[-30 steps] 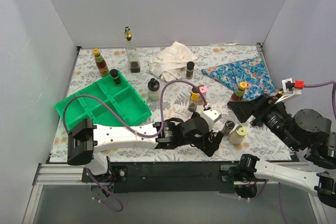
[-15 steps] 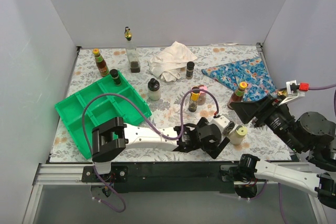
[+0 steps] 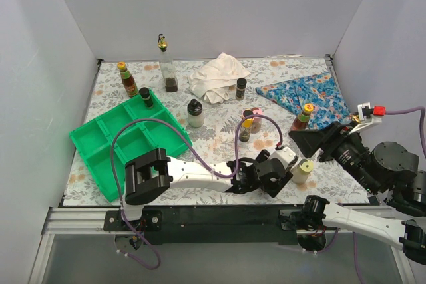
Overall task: Organize the condiment bottles
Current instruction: Pick up the bottle from the corner of the board, then place the bottle in the storage box.
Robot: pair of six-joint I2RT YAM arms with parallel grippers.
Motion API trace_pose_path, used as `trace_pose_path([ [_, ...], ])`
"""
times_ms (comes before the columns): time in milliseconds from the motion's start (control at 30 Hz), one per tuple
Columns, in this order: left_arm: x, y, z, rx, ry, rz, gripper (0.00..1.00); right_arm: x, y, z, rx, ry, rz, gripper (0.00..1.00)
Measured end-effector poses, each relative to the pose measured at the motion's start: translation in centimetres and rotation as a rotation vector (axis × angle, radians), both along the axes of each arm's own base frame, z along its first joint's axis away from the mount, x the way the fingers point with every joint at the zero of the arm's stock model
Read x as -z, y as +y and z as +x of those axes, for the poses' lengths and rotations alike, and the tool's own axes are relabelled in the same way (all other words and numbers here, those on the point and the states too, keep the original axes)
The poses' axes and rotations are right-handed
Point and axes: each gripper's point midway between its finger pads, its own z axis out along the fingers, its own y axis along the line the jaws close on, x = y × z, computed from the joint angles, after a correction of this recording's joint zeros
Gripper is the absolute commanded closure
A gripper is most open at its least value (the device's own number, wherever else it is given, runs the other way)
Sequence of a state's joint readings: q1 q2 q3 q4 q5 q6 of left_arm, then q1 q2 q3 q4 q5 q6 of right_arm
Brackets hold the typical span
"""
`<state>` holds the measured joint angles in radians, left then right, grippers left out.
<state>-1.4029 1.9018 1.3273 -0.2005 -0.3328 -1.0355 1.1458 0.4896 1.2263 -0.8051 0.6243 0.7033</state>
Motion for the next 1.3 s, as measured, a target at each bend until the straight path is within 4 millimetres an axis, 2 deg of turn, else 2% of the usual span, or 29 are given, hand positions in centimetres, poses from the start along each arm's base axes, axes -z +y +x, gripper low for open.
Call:
trace_pose_path([
  [33,0.0,0.0,0.1,-0.003,-0.003,-0.001,0.58,0.0,0.0,0.0,0.000,0.000,0.000,0.19],
  [133,-0.2,0.0,0.4,-0.020,-0.016,-0.003,0.77,0.1,0.1,0.0,-0.002,0.001,0.000,0.19],
  [233,-0.1,0.4,0.7,-0.049,-0.018,-0.005,0.87,0.7,0.1,0.0,-0.003,0.007,-0.006,0.19],
  [267,-0.2,0.9,0.8,-0.064,-0.019,-0.002,0.99,0.8,0.0,-0.1,-0.004,0.008,-0.006,0.19],
  [400,-0.9,3.6,1.1,-0.152,-0.014,0.021,1.00,0.8,-0.1,-0.2,-0.005,0.008,0.002,0.19],
  [567,-4.9,8.1,1.9,-0.322,-0.018,0.008,1.00,0.8,0.0,-0.3,-0.012,0.013,0.009,0.19],
  [733,-8.6,14.3,3.8,-0.525,-0.010,0.007,1.00,0.9,0.3,-0.4,-0.022,0.022,0.016,0.20],
  [900,-12.1,22.0,9.3,-0.774,-0.007,-0.040,1.00,1.3,0.5,-0.4,-0.025,0.032,0.007,0.20],
  [1067,-16.8,31.5,14.2,-1.019,-0.089,-0.162,1.00,1.3,0.6,-0.4,-0.028,0.034,0.009,0.20],
  [1167,-16.4,36.2,16.3,-1.122,-0.121,-0.166,1.00,1.4,0.6,-0.4,-0.028,0.034,0.007,0.20],
  [1267,-14.5,39.2,18.3,-1.190,-0.112,-0.119,1.00,1.4,0.8,-0.4,-0.032,0.037,0.002,0.20],
  [1300,-13.9,39.6,18.7,-1.194,-0.104,-0.112,1.00,1.5,0.9,-0.4,-0.033,0.038,-0.001,0.20],
])
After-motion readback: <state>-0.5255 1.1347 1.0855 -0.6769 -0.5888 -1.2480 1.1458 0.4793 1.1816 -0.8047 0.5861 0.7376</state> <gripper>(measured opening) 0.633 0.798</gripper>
